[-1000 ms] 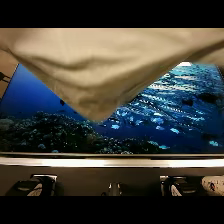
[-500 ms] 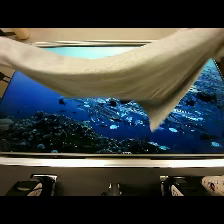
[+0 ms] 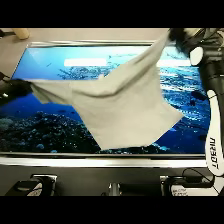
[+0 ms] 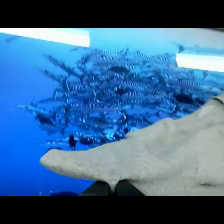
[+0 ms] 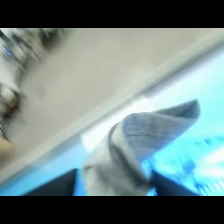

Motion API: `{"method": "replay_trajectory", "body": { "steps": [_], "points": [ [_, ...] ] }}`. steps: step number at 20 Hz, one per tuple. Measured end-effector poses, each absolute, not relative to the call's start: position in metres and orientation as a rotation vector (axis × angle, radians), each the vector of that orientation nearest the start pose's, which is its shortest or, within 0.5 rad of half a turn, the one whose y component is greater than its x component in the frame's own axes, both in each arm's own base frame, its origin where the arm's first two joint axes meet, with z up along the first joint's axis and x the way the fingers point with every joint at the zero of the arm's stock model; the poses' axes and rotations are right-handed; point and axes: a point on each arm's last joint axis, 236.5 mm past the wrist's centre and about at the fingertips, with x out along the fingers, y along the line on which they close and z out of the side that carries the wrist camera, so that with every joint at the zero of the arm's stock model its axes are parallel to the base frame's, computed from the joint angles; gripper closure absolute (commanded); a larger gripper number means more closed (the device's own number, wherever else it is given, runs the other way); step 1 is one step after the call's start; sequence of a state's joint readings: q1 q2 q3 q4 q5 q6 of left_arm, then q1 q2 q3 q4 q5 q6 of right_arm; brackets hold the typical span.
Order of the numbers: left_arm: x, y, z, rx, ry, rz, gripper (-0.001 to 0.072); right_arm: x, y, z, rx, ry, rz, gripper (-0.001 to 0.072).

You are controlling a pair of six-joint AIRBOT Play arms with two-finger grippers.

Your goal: Fold the shirts.

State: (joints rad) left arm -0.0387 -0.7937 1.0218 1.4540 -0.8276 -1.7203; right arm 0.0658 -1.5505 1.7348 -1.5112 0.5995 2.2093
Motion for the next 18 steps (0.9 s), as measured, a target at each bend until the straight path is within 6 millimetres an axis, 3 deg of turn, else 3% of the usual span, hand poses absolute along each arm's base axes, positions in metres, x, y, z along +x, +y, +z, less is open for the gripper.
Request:
{"method": "replay_trajectory", "body": {
  "steps": [2, 4, 7, 8, 12, 15, 18],
  "points": [
    [0.371, -0.037, 0.158, -0.245, 0.654, -0.054, 0.0679, 0.573, 0.058, 0.166, 0.542, 0.644, -0.037, 0.0149],
    [0.369, -0.038, 0.145, -0.235, 0.675, -0.058, 0.0679, 0.527, 0.075, 0.122, 0.418, 0.911, 0.024, 0.0148],
    [0.367, -0.039, 0.136, -0.226, 0.692, -0.064, 0.0679, 0.422, 0.103, 0.058, 0.317, 1.327, 0.185, 0.0118],
    [0.366, -0.039, 0.135, -0.228, 0.694, -0.065, 0.0679, 0.389, 0.107, 0.043, 0.316, 1.413, 0.218, 0.0045],
    [0.36, -0.04, 0.126, -0.222, 0.732, -0.069, 0.0679, 0.282, 0.124, -0.018, 0.448, 1.624, 0.246, 0.0033],
    [0.357, -0.041, 0.123, -0.221, 0.748, -0.07, 0.0679, 0.239, 0.147, -0.056, 0.639, 1.662, 0.251, 0.0038],
    [0.355, -0.041, 0.125, -0.22, 0.747, -0.071, 0.0679, 0.227, 0.167, -0.072, 0.802, 1.629, 0.262, 0.0038]
  ]
}}
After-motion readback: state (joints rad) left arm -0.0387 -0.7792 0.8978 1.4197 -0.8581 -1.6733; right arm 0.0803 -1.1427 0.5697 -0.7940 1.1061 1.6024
